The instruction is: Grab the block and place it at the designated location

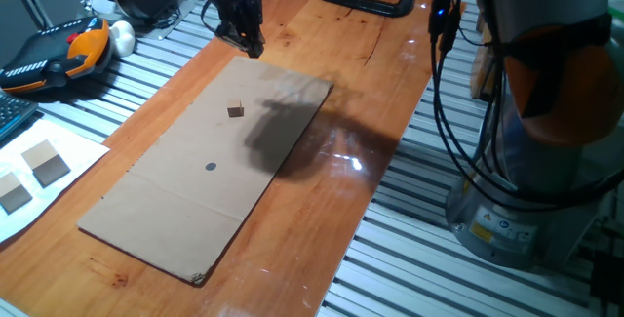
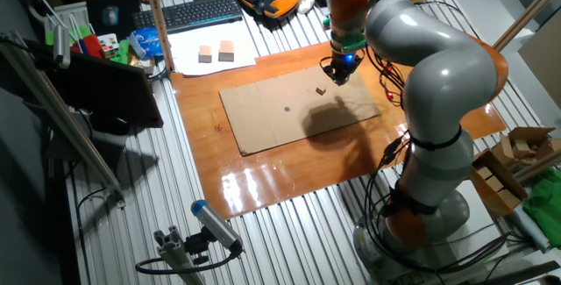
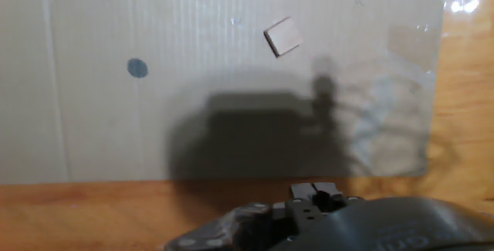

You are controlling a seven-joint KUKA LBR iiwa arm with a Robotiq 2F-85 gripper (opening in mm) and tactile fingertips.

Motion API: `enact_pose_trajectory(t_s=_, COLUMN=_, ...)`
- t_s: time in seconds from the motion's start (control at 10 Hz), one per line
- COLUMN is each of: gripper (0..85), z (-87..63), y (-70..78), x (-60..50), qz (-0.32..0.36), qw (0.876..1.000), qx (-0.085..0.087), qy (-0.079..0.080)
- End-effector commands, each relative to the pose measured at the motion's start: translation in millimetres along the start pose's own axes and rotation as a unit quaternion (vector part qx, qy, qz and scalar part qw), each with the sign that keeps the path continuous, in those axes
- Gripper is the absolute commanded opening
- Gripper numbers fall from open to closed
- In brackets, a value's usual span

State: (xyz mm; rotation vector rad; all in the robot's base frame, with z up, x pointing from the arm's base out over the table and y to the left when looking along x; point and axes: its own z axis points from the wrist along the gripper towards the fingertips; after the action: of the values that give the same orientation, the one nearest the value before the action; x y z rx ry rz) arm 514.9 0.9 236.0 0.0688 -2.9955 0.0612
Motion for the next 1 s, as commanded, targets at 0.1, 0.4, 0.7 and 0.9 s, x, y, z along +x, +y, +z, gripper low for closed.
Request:
enact_pose_trajectory(t_s=0.1, gripper=7.0, z=0.3, y=-0.1, x=0.2, qz=0.007, qw=1.0, qx=0.02, qy=-0.013)
enact_pose_trajectory(t_s=0.4, gripper=32.3, z=18.8, y=0.0, x=-37.5, qz=0.025, qw=0.999, qx=0.029, qy=-0.018)
enact_pose_trajectory(t_s=0.7, gripper=50.3, z=49.0, y=-1.6, x=-77.1, qz=0.043, qw=0.998, qx=0.024, qy=-0.037)
enact_pose_trajectory(t_s=0.9, gripper=56.7, z=69.5, y=-3.4, x=-94.9, qz=0.064, qw=0.997, qx=0.027, qy=-0.039)
